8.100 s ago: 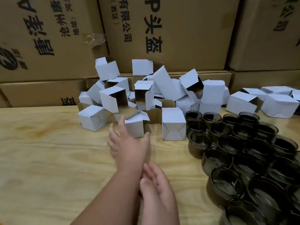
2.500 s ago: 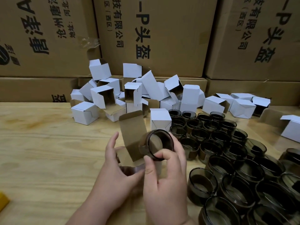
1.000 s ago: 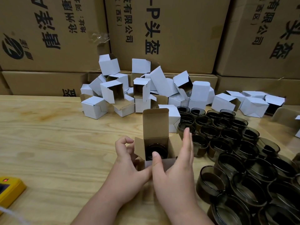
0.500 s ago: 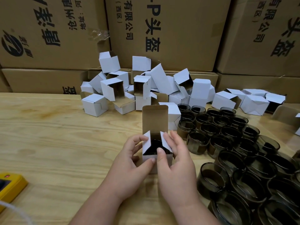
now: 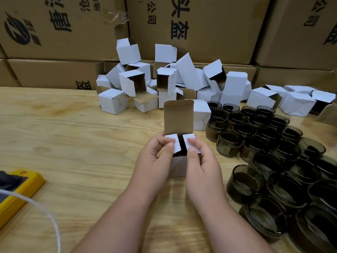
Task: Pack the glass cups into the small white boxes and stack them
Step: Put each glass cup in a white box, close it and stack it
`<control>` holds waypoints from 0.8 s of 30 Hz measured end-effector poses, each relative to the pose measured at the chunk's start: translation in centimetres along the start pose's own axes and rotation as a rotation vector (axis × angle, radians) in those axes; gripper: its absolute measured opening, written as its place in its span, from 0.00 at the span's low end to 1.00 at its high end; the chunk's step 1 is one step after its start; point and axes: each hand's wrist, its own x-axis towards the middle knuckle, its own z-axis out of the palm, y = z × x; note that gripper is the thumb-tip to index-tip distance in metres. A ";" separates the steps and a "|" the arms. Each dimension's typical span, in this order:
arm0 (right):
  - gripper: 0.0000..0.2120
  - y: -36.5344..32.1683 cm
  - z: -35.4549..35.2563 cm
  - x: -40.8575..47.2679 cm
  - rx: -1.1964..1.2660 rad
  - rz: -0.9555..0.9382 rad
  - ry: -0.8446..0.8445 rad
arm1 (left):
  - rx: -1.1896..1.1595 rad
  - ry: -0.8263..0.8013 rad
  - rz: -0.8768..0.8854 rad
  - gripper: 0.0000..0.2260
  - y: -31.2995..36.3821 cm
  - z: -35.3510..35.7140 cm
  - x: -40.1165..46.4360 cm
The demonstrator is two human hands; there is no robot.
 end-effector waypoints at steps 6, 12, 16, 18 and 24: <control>0.11 0.0 -0.1 0.1 0.056 0.064 0.051 | -0.088 0.066 0.015 0.24 -0.1 0.2 0.1; 0.11 0.0 -0.1 0.0 0.154 0.091 0.073 | 0.008 0.053 0.075 0.30 0.2 0.1 0.1; 0.09 0.1 -0.1 0.0 0.194 0.099 0.104 | 0.005 0.055 0.096 0.21 0.4 0.1 -0.1; 0.09 0.0 -0.1 0.1 0.200 0.085 0.101 | 0.007 0.046 0.085 0.18 0.4 0.0 -0.1; 0.13 -0.1 -0.3 0.0 0.262 0.073 0.086 | 0.066 -0.042 0.086 0.16 0.7 -0.7 -0.5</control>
